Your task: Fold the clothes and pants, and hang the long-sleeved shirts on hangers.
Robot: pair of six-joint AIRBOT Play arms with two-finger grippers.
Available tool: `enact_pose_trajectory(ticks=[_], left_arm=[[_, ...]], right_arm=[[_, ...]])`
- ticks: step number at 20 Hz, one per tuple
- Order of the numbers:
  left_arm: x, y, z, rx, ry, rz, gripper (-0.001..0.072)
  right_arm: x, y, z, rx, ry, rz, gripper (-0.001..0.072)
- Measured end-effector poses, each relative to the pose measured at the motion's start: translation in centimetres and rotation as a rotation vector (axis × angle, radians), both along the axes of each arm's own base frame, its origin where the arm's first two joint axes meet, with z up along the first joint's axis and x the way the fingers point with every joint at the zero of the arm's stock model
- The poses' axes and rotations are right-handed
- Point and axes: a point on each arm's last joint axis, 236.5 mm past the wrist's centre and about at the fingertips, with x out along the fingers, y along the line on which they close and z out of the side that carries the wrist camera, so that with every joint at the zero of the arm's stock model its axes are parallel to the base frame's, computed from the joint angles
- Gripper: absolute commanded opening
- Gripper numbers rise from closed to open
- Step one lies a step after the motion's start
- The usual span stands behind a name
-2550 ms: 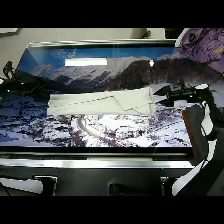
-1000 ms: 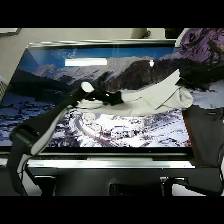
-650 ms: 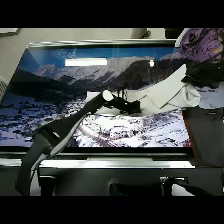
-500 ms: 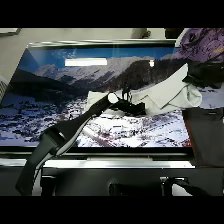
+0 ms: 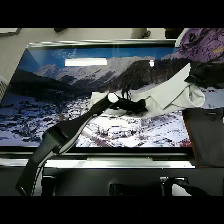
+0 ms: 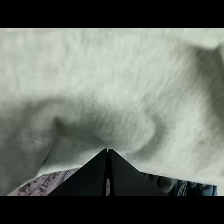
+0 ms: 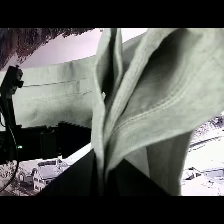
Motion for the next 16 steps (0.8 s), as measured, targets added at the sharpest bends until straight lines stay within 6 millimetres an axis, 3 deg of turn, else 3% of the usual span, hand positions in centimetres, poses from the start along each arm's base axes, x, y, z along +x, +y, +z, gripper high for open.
enact_pose_trajectory(ticks=[3, 6, 8, 12, 16], left_arm=[[1.9, 4.0, 1.4, 0.058, -0.045, -0.032, 0.0012], [4.8, 10.3, 4.2, 0.155, -0.125, -0.04, 0.0013], [7.1, 15.4, 6.5, 0.23, -0.181, -0.014, 0.0013], [10.8, 26.4, 11.6, 0.379, -0.268, 0.115, 0.0014], [12.2, 35.4, 15.4, 0.471, -0.297, 0.245, 0.0014]], right_arm=[[0.5, 0.7, -0.3, 0.033, 0.002, 0.013, 0.004], [1.7, 3.1, -0.4, 0.086, -0.015, 0.052, 0.004], [2.4, 5.8, -0.7, 0.117, -0.019, 0.093, 0.004], [3.5, 13.1, -1.9, 0.166, -0.019, 0.198, 0.004], [4.1, 20.1, -4.0, 0.213, -0.002, 0.265, 0.004]])
